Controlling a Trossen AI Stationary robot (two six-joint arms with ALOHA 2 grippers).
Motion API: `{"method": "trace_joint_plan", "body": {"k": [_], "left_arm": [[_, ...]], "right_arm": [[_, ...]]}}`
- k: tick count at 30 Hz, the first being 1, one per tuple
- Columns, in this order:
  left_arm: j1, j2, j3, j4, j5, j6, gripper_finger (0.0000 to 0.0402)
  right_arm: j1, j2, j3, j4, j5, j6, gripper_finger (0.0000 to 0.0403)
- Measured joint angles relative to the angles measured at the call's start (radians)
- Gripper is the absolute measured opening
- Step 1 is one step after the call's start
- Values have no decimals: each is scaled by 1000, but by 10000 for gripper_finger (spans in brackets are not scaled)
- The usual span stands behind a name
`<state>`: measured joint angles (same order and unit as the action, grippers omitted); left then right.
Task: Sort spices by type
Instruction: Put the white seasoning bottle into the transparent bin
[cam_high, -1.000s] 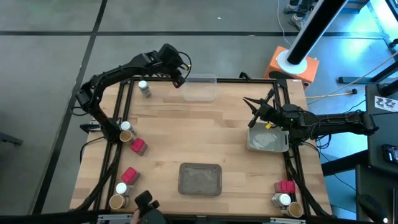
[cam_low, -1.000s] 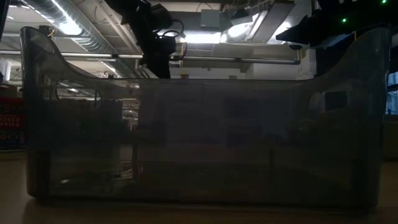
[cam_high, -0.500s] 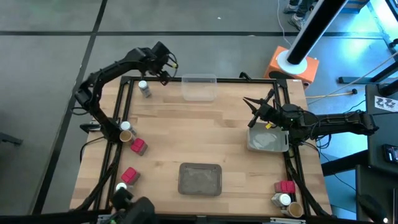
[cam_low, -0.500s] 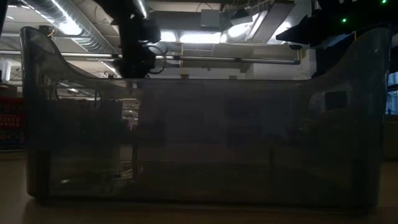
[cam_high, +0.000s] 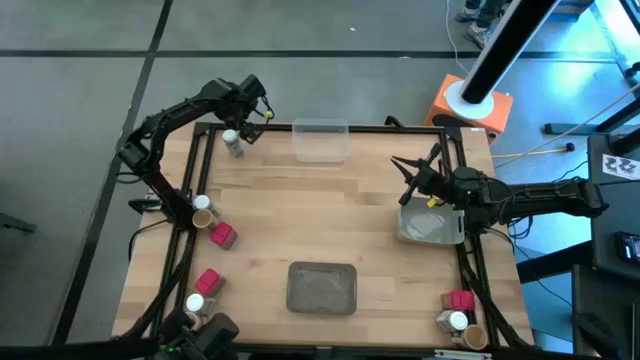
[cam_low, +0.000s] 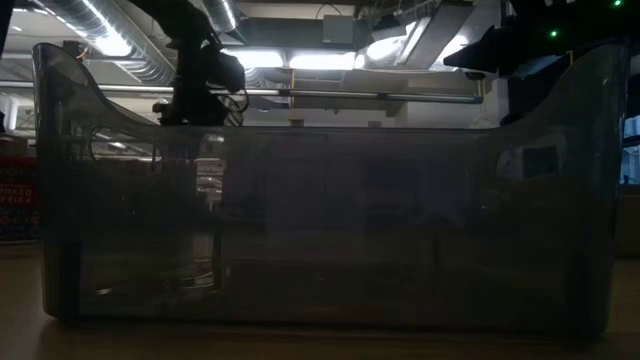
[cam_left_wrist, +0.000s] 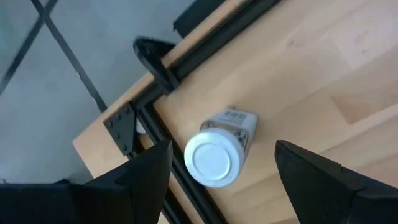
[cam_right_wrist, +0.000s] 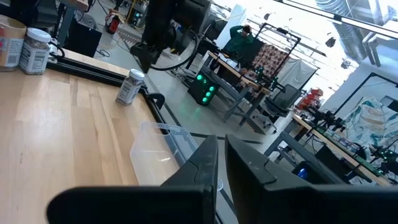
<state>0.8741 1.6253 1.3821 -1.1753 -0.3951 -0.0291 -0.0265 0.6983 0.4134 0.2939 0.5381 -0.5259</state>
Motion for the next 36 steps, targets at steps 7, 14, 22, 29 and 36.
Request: {"method": "trace_joint_plan", "body": {"k": [7, 14, 22, 29, 36], "left_arm": [[0, 0, -28, 5, 0, 5, 268], [27, 0, -75, 12, 2, 4, 268], [44, 0, -132, 21, 18, 22, 268], [64, 0, -169, 92, 19, 59, 268], [75, 1, -209, 128, 92, 95, 268]], "right_arm": [[0, 0, 0, 0, 0, 0, 33], [0, 0, 0, 0, 0, 0, 33], [0, 0, 0, 0, 0, 0, 33], [0, 0, 0, 0, 0, 0, 33], [0, 0, 0, 0, 0, 0, 33]]}}
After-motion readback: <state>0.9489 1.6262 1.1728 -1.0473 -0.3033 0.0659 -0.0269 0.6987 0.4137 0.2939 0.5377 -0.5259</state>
